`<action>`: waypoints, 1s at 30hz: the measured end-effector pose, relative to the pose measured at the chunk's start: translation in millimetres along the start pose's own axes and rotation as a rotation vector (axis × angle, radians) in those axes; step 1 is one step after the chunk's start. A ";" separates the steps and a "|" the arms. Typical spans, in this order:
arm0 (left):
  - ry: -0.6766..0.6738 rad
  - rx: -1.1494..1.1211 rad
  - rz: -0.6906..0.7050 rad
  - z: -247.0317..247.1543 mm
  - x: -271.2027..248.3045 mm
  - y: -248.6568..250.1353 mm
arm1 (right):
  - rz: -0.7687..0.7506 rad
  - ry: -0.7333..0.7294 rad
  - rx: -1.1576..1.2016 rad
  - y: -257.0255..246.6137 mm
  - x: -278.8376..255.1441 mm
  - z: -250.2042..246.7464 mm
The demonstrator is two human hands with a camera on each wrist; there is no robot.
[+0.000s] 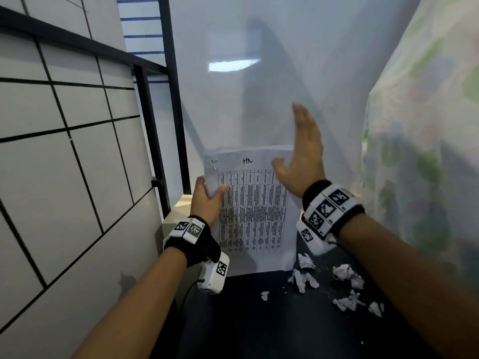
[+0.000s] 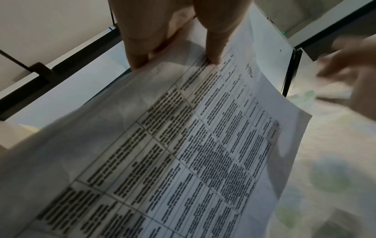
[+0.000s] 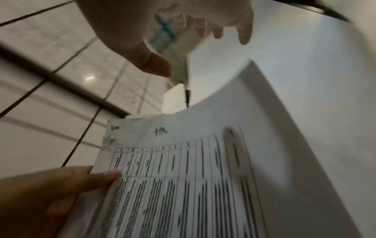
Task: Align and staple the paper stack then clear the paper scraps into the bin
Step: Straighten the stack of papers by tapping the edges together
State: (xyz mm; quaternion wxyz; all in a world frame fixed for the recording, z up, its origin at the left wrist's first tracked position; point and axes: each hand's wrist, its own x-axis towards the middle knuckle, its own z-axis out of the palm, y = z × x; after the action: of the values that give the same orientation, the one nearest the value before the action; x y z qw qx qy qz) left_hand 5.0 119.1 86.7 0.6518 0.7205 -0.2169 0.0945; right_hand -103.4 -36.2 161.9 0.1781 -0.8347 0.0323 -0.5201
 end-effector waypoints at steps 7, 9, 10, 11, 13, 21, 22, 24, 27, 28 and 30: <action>-0.043 0.026 0.026 1.1 -2.0 -0.6 | -0.235 -0.820 -0.318 -49.6 18.3 18.0; -0.050 0.050 0.041 1.3 -1.7 -0.8 | -0.257 -0.729 -0.267 -55.9 20.4 23.8; -0.058 0.055 0.050 1.3 -2.1 0.7 | -0.269 -0.654 -0.242 -58.5 21.6 26.9; -0.066 0.044 0.054 1.4 -2.4 1.8 | -0.280 -0.654 -0.241 -60.6 22.2 30.2; -0.083 0.002 0.059 0.9 -3.9 5.9 | -0.297 -0.816 -0.296 -64.0 20.1 34.3; 0.035 -0.027 -0.040 -8.7 -2.2 17.5 | 0.146 -0.293 -0.068 -1.2 2.9 5.6; 0.042 -0.024 -0.029 -12.3 -0.5 20.4 | 0.233 -0.258 -0.043 14.6 -3.2 3.2; 0.038 -0.038 -0.016 -19.0 4.1 25.9 | 0.446 -0.277 0.168 37.8 -15.5 3.4; -0.006 -0.094 0.020 -23.4 8.3 34.0 | 0.758 -0.338 0.662 53.3 -27.6 11.7; -0.019 -0.091 0.038 -22.9 7.6 37.3 | 0.779 -0.313 0.705 53.1 -29.1 16.0; -0.040 -0.043 0.063 -19.6 5.7 40.4 | 0.744 -0.217 0.619 44.2 -31.1 24.5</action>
State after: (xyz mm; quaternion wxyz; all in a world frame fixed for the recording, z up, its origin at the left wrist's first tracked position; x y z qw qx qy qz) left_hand -4.7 134.9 127.9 0.6593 0.7010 -0.2544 0.0957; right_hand -90.3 -63.6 110.9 0.5935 -0.7240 0.1533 -0.3164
